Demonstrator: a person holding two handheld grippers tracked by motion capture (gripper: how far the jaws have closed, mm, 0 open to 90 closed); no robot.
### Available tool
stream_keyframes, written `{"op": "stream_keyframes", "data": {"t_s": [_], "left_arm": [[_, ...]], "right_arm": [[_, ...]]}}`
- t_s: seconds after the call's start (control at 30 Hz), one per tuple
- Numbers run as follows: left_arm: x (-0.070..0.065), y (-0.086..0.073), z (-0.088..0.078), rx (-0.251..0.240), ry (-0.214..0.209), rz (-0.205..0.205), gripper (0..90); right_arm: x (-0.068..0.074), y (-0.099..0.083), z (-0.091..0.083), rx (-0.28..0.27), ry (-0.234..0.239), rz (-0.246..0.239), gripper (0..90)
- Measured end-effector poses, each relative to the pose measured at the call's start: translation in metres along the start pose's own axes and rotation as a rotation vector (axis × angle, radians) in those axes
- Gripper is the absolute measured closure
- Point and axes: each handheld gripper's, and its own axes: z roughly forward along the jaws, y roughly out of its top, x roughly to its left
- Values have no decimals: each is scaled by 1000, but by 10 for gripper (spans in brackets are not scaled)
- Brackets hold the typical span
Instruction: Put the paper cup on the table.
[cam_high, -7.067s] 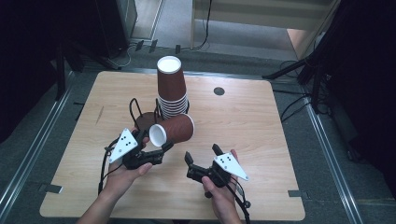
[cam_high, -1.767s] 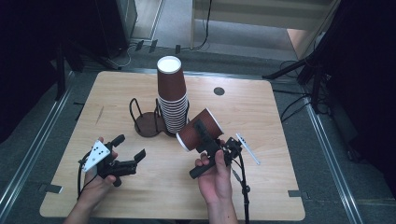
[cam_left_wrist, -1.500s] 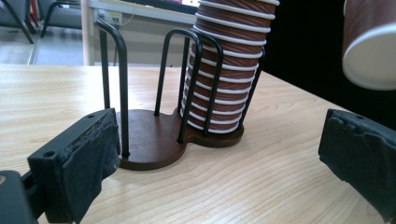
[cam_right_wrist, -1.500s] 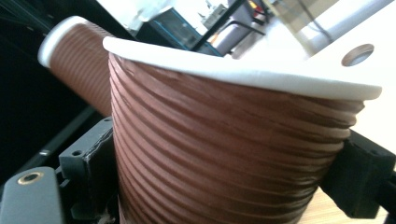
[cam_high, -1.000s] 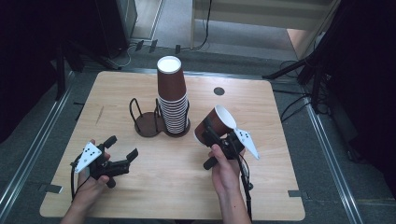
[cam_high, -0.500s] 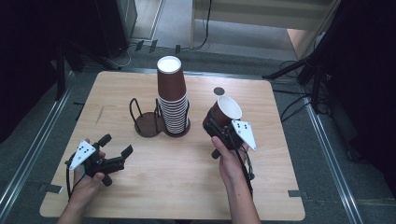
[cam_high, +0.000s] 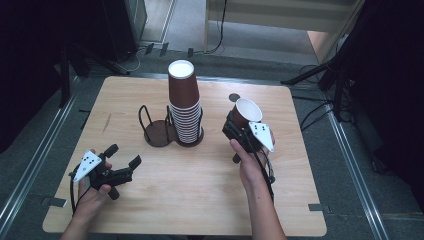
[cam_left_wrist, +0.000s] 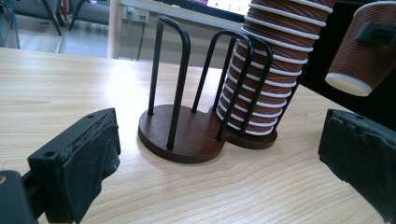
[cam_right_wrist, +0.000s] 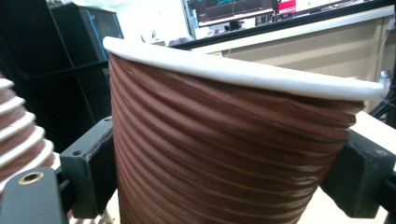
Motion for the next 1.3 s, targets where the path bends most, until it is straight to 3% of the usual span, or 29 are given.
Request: {"op": "stream_keyframes", "data": {"t_s": [0.33, 0.63, 0.8, 1.1, 1.3], "left_arm": [[0, -1, 0, 6, -4, 0, 0], [-1, -1, 0, 1, -13, -4, 0], [0, -1, 0, -5, -15, -7, 0], [0, -1, 0, -4, -17, -9, 0], [0, -1, 0, -3, -26, -15, 0]], "right_arm": [[-10, -10, 26, -7, -31, -131, 114], [-19, -21, 51, -2, -62, -167, 114], [-24, -35, 61, 4, -60, -224, 114], [-28, -53, 73, 48, -96, -340, 113], [-29, -56, 74, 56, -94, -352, 107]]}}
